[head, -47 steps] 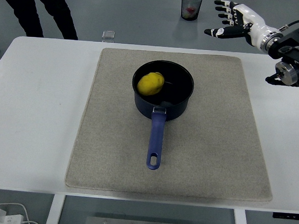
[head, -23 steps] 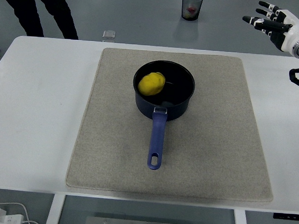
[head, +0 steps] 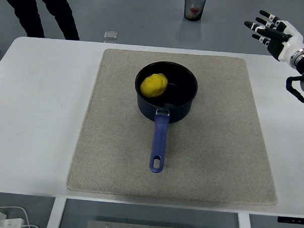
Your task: Put the potato in the blue pot
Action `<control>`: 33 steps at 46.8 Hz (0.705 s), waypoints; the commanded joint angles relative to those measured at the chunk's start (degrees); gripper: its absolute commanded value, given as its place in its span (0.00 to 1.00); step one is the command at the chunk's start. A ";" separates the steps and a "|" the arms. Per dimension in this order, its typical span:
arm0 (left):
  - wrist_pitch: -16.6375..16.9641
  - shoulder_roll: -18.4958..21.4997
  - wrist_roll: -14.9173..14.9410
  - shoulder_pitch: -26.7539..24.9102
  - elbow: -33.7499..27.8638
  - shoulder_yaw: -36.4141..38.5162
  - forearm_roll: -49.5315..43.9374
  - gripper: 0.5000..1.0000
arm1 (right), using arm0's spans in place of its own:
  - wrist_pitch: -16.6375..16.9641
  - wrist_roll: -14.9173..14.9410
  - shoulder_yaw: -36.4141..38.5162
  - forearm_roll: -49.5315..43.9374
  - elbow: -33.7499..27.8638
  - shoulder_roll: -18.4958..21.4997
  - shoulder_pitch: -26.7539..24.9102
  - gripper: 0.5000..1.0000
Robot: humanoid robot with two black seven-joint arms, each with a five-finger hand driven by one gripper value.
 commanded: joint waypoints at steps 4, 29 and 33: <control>0.00 0.00 0.00 -0.01 -0.09 -0.01 -0.01 0.99 | -0.35 0.18 0.04 -0.04 -0.01 0.45 -1.11 0.86; 0.00 0.00 0.00 -0.01 -0.09 -0.01 -0.01 0.99 | -2.02 0.88 1.80 -0.12 -0.01 3.00 -2.96 0.86; 0.00 0.00 0.00 -0.01 -0.09 -0.01 -0.01 0.99 | -1.85 0.88 2.41 -0.12 -0.01 3.00 -3.13 0.86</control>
